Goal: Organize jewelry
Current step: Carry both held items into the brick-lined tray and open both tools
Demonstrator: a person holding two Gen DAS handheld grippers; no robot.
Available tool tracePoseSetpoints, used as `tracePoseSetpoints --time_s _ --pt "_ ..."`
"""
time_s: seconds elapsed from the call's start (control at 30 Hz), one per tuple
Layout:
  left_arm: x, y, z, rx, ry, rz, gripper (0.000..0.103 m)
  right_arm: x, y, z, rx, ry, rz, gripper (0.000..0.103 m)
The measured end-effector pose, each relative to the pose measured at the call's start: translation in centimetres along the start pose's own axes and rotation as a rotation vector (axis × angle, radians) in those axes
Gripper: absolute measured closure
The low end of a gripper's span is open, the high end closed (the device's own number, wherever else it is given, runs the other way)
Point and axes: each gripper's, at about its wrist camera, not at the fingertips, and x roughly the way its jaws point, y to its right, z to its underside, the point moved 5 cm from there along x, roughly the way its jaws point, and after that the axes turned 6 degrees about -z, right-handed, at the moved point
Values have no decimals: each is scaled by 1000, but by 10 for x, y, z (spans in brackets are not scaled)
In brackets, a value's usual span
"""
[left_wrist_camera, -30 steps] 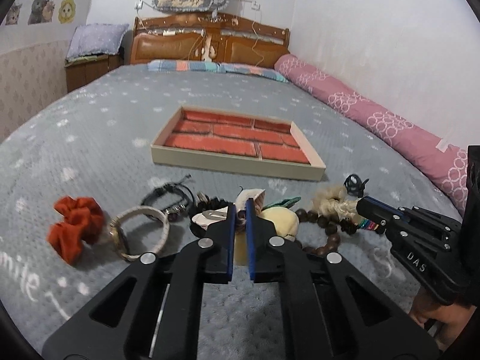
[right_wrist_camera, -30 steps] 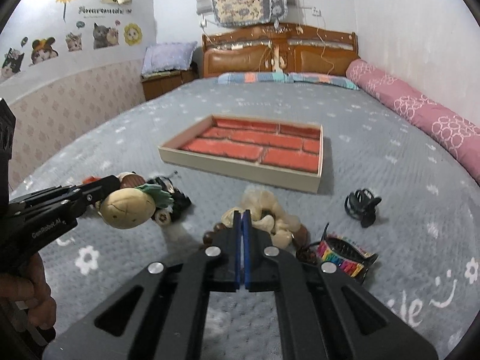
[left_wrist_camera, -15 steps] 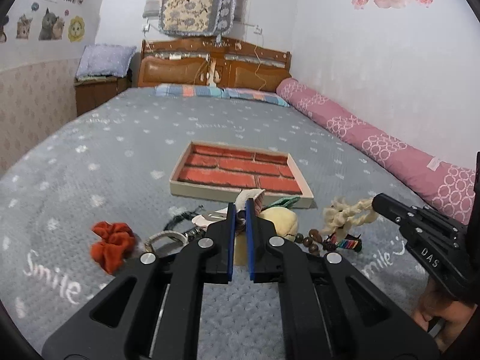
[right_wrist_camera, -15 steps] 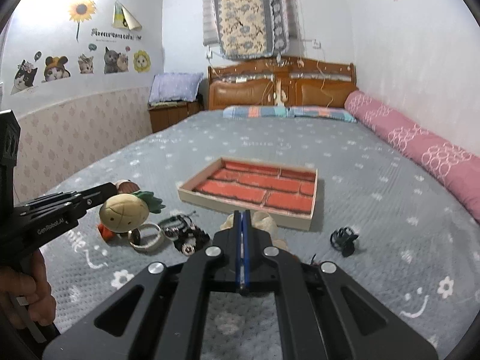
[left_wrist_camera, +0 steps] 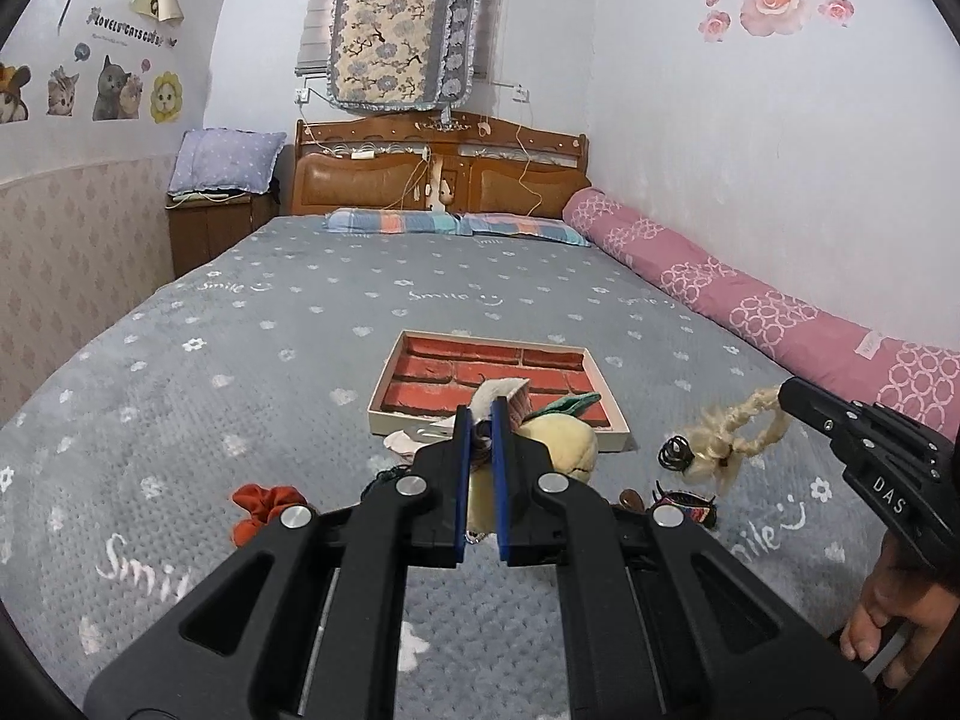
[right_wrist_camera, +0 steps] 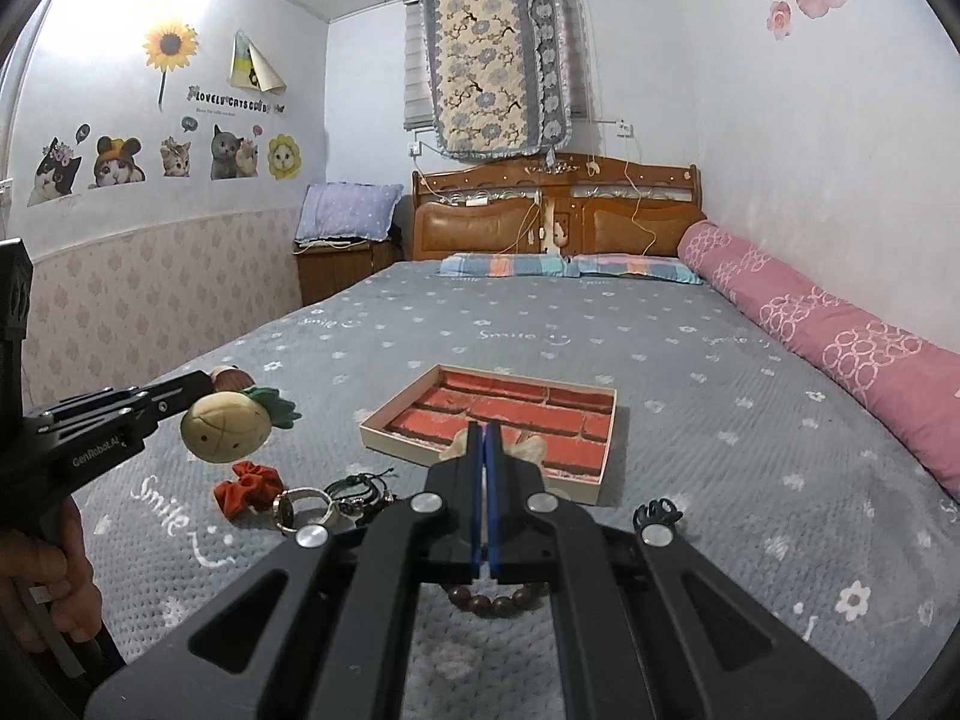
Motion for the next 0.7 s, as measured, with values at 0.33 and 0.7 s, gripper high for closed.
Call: tracePoseSetpoints --time_s 0.33,0.7 --pt "58 -10 -24 -4 -33 4 98 51 22 -28 44 -20 -42 102" --pt "214 -20 -44 0 -139 -55 98 180 47 -41 29 -102 -4 102"
